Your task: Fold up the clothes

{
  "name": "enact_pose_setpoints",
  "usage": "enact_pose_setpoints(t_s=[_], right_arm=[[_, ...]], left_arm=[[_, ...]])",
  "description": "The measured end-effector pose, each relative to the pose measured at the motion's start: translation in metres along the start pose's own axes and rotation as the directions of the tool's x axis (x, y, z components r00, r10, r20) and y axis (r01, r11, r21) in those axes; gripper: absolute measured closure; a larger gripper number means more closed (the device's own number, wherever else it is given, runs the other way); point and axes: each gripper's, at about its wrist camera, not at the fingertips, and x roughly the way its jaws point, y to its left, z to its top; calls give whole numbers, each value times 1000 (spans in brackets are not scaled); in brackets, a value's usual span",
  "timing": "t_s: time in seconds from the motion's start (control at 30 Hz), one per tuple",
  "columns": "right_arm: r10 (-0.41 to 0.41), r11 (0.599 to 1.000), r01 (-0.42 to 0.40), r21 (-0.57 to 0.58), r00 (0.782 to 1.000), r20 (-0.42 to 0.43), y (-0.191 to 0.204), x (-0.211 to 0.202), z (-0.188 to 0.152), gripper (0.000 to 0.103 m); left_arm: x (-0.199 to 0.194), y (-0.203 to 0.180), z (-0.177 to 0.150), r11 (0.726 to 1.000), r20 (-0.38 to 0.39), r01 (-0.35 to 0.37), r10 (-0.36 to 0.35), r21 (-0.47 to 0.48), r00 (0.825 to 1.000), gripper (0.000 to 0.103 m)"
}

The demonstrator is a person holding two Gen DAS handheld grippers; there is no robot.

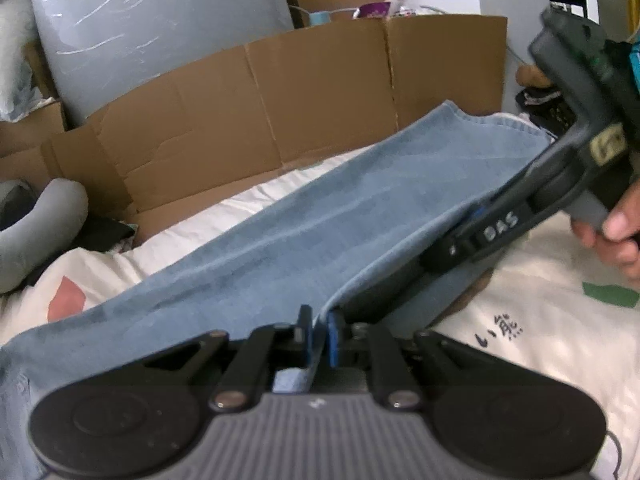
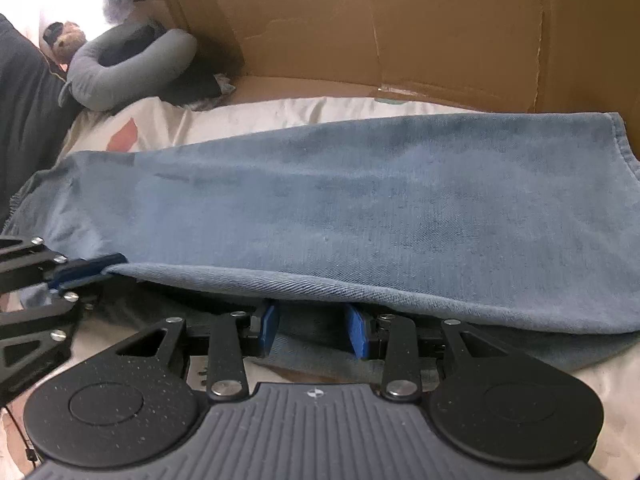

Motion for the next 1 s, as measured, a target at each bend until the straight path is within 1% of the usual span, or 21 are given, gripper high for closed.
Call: enact_pose_setpoints(t_s=[0.13,0.2,0.3,0.4,0.47,0.53,0.63,0.7,0.83,1.0], right_arm=[[-12,1000,13,15,999,-47,-6,14,-3,61],[-8,1000,8,-3,999,-48,-3,13,-7,60],[39,998,-42,-42,996,-74,6,11,-17,61],[46,993,-54,-104,996,-76,18,8,-26,61],[55,992,-63,-111,995,-81,23,8,-29,61],[88,989,-98,-107,991,-99,29,8,-30,61],[98,981,-114,-158,990,-104,40,9,-35,59],[101,980,-117,-163,989,-105,42,8,-37,55],[125,979,-143,-149,984,-125,41,6,-39,55],[144,976,-165,-143,979,-145,41,1,-43,56]], left_arm=[[-1,3,2,1000,7,2,-2,-14,1000,95],[-2,3,3,1000,8,5,-4,-16,1000,95],[-2,2,1,1000,8,11,-11,-13,1000,95],[-3,1,0,1000,7,17,-17,-10,1000,95],[-3,1,0,1000,6,20,-20,-9,1000,95],[-3,0,-1,1000,5,22,-22,-6,1000,95],[-1,-2,-4,1000,-2,29,-29,-5,1000,95],[2,-4,-7,999,-7,33,-33,0,999,95],[9,-11,-21,998,-37,57,-56,9,998,95],[12,-19,-36,997,-65,65,-62,45,996,94]])
